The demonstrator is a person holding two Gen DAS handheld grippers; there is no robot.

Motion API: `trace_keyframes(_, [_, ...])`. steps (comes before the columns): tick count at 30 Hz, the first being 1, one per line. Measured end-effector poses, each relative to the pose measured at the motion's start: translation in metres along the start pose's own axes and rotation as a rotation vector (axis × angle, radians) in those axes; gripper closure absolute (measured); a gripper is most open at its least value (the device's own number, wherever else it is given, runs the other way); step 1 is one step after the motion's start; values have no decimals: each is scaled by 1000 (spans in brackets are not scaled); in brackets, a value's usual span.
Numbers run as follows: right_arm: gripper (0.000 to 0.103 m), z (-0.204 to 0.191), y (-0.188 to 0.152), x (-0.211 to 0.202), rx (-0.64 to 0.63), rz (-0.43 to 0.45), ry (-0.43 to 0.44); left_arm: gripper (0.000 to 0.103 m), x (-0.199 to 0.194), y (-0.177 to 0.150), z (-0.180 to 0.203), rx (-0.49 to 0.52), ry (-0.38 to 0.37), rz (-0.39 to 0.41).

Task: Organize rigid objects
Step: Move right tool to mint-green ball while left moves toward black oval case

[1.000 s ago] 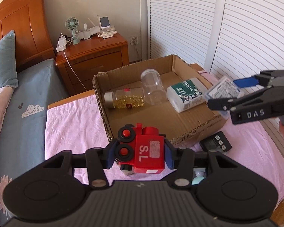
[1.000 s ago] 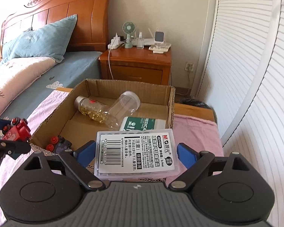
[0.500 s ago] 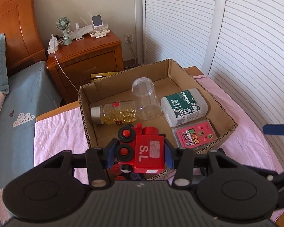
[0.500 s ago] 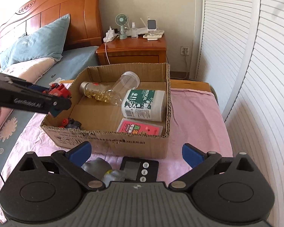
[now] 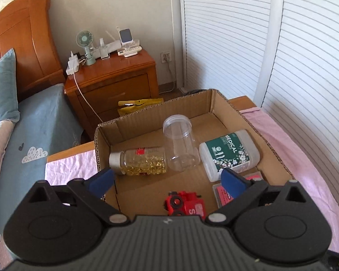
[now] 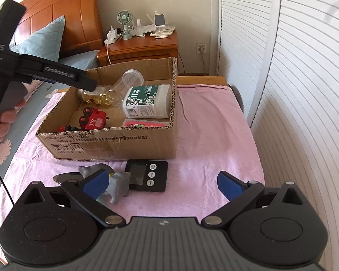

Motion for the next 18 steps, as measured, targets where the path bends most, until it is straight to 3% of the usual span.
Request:
trace_keyframes(9, [0,8,-9,5,6,-6,-40,2,-46,-29,-9,-17,18,-31])
trace_keyframes(18, [0,19,-21,12,57,-13,-45,1,-86,-100,12,-20,56,25])
Point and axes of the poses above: each gripper's, at about its wrist camera, not at the fingertips, and x roughly the way its jaws point, z to its right, y to its top, the point moved 6 cm from there along x, roughly the way its jaws point, and after that the axes turned 1 degree about x, right-handed, at the moved point
